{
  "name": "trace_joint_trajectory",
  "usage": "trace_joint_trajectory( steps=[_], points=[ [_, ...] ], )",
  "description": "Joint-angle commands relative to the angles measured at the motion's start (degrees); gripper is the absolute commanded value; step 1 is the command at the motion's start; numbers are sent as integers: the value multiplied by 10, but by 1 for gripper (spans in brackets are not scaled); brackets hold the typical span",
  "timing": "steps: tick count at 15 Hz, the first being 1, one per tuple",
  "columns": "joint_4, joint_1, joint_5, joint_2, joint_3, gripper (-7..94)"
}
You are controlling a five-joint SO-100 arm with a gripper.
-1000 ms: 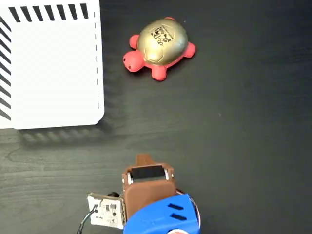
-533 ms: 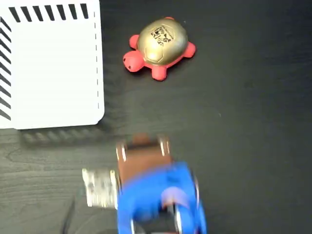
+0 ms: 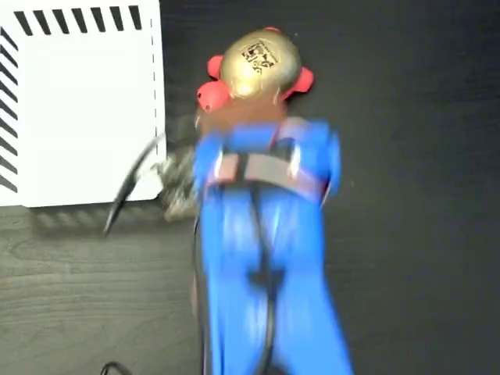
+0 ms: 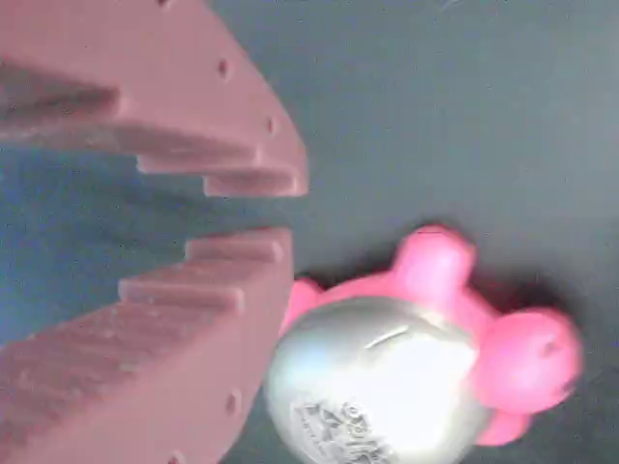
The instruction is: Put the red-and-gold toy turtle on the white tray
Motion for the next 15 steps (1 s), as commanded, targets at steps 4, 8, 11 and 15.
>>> trace_joint_trajectory(
  steps=[4, 8, 11, 15],
  points=[
    [48, 11, -86, -190, -282, 0],
    [95, 18, -156, -263, -388, 0],
    [111, 18, -168, -306, -461, 4],
    [163, 10, -187, -359, -531, 34]
  ],
)
